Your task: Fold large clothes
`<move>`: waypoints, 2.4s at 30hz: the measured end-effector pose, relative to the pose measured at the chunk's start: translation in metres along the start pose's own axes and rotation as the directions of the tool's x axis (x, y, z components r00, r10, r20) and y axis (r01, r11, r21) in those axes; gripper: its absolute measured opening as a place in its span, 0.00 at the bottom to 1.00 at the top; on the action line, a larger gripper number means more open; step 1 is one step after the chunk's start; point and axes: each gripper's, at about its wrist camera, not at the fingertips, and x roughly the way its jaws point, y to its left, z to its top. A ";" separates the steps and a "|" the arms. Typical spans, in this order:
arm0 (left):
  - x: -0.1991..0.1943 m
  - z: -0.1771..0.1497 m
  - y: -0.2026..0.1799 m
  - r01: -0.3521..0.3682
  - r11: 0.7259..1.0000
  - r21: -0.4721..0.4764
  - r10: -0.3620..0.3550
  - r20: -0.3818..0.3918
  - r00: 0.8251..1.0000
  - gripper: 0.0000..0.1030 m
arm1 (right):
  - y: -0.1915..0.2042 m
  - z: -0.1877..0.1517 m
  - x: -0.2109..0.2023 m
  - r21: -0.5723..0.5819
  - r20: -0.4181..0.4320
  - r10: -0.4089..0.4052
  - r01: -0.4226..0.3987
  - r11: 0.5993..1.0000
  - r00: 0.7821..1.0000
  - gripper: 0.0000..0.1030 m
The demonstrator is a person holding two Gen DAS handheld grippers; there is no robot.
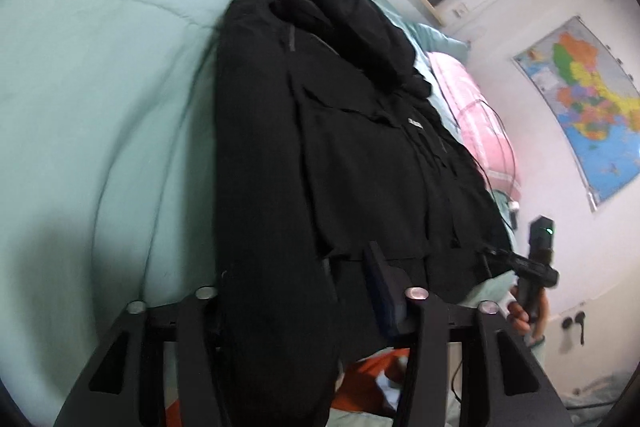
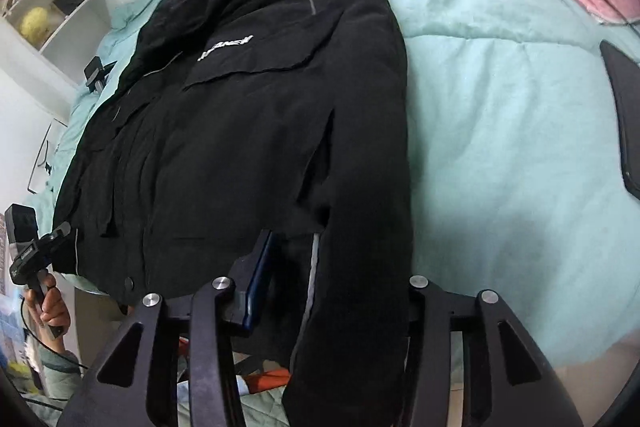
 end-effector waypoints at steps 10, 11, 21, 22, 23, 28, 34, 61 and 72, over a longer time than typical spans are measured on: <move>-0.057 0.036 -0.035 0.141 0.990 -0.030 -0.130 0.234 0.963 0.09 | 0.028 0.026 -0.073 -0.064 0.232 0.056 -0.043 0.997 0.971 0.13; -0.062 0.044 -0.038 0.160 0.987 -0.030 -0.148 0.250 0.957 0.10 | 0.031 0.036 -0.077 -0.059 0.248 0.063 -0.050 0.997 0.967 0.13; -0.070 0.142 -0.055 0.202 0.979 0.036 -0.201 0.355 0.913 0.11 | 0.016 0.158 -0.089 0.047 0.347 0.172 -0.200 0.979 0.922 0.13; -0.065 0.158 -0.059 0.192 0.981 0.034 -0.191 0.364 0.912 0.11 | 0.020 0.175 -0.087 0.044 0.350 0.168 -0.196 0.980 0.922 0.13; -0.062 0.171 -0.061 0.192 0.981 0.031 -0.190 0.369 0.910 0.11 | 0.022 0.191 -0.086 0.043 0.354 0.164 -0.191 0.981 0.921 0.13; -0.027 0.248 -0.074 0.116 0.993 0.015 -0.112 0.406 0.907 0.13 | 0.034 0.276 -0.066 0.058 0.388 0.081 -0.113 0.992 0.918 0.14; 0.053 0.324 -0.059 -0.078 0.995 -0.055 0.094 0.412 0.906 0.16 | 0.061 0.362 0.030 0.044 0.347 -0.165 0.160 0.986 0.923 0.14; 0.195 0.334 0.013 -0.185 0.980 -0.077 0.199 0.287 0.937 0.19 | 0.019 0.358 0.191 0.059 0.257 -0.134 0.123 0.991 0.957 0.18; 0.038 0.339 -0.036 0.121 0.972 0.201 -0.179 0.302 0.936 0.53 | -0.004 0.344 0.049 -0.037 0.308 0.187 -0.185 0.982 0.933 0.64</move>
